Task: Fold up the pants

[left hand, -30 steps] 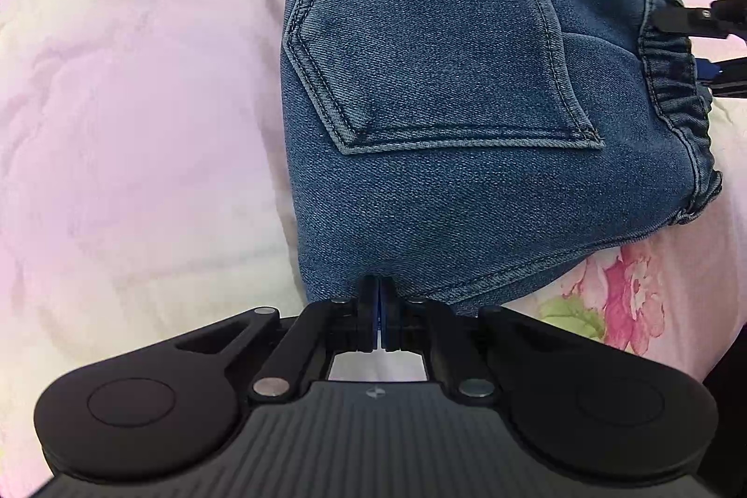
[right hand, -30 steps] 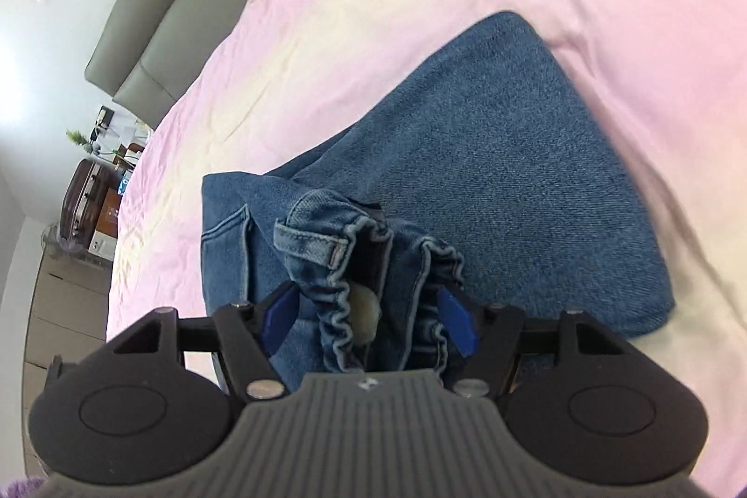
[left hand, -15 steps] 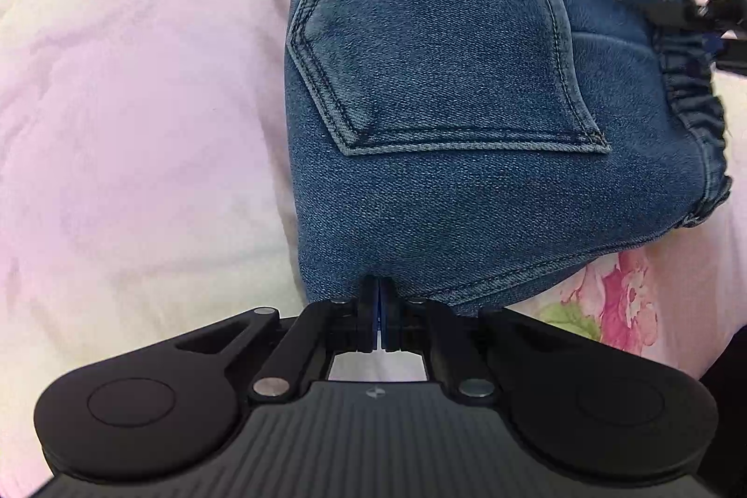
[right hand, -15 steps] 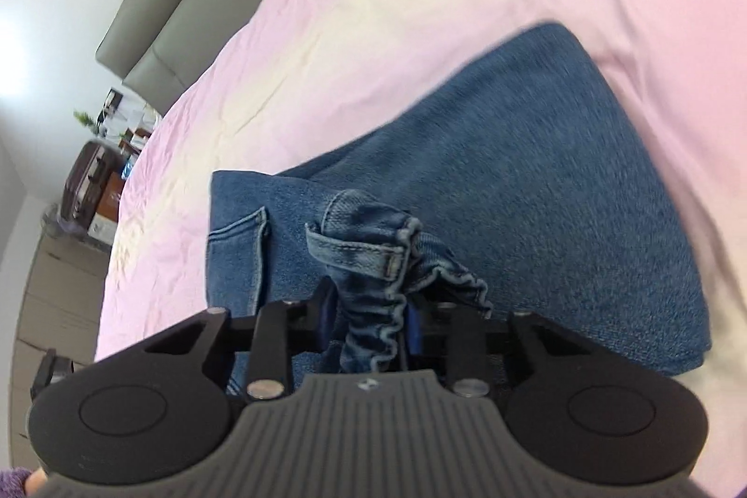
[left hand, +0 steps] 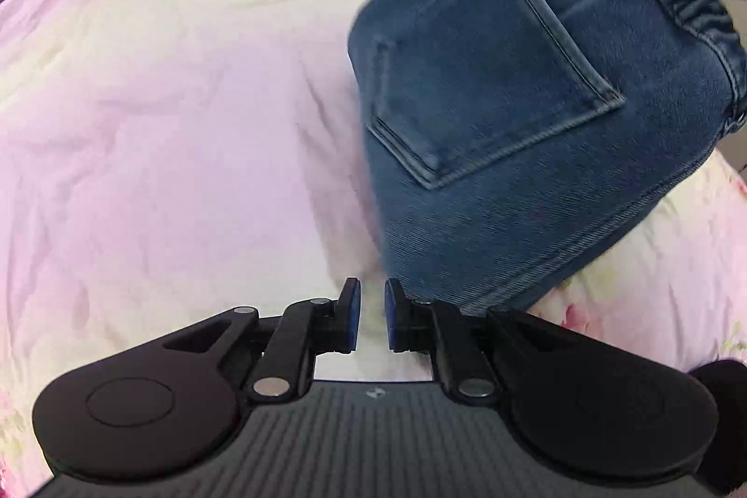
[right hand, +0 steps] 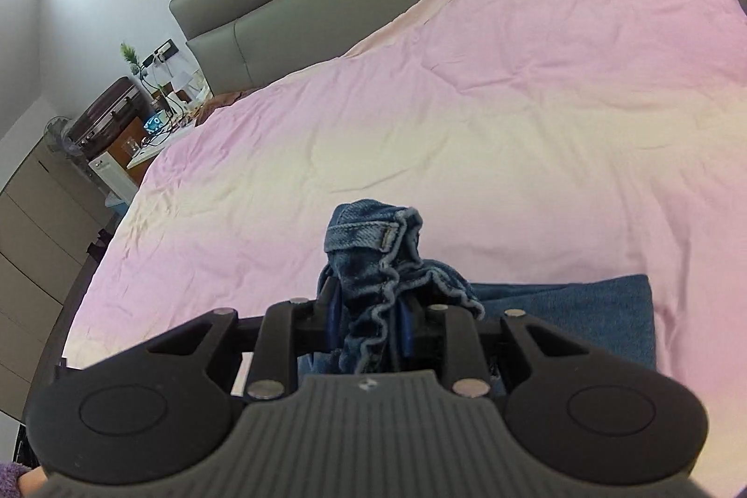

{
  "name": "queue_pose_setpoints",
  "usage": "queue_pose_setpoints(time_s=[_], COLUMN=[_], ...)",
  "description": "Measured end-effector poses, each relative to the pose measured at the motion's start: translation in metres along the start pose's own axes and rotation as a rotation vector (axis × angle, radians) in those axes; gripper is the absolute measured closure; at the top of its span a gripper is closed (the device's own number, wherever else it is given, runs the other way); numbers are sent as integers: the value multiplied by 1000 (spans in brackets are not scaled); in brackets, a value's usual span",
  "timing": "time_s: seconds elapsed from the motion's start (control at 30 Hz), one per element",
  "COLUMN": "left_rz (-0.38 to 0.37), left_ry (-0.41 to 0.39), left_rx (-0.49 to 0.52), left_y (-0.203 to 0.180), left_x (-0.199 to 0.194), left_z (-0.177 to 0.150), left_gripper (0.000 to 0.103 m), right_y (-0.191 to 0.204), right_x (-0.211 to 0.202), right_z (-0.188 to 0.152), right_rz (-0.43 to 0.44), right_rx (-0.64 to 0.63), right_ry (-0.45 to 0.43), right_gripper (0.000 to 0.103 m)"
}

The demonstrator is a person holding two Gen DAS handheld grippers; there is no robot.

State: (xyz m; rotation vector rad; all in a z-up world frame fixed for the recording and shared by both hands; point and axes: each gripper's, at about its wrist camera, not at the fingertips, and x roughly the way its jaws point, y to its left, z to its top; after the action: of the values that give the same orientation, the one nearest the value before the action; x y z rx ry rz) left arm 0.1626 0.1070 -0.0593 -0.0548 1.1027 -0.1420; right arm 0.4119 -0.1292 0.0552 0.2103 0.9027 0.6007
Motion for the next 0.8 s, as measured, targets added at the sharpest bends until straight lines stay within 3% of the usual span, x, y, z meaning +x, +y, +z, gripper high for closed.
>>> queue_pose_setpoints(time_s=[0.17, 0.5, 0.63, 0.8], left_rz=[6, -47, -53, -43], left_ry=[-50, -98, -123, -157], left_rx=[27, 67, 48, 61], left_y=[-7, -17, -17, -27], left_x=[6, 60, 75, 83], left_z=[18, 57, 75, 90], left_gripper=[90, 90, 90, 90], right_y=[-40, -154, -192, -220], right_x=[-5, 19, 48, 70], right_z=[12, -20, -45, -60], right_rz=[-56, -174, -165, -152], right_rx=[54, 222, 333, 352], right_ry=[12, 81, 143, 149], right_gripper=[83, 83, 83, 83])
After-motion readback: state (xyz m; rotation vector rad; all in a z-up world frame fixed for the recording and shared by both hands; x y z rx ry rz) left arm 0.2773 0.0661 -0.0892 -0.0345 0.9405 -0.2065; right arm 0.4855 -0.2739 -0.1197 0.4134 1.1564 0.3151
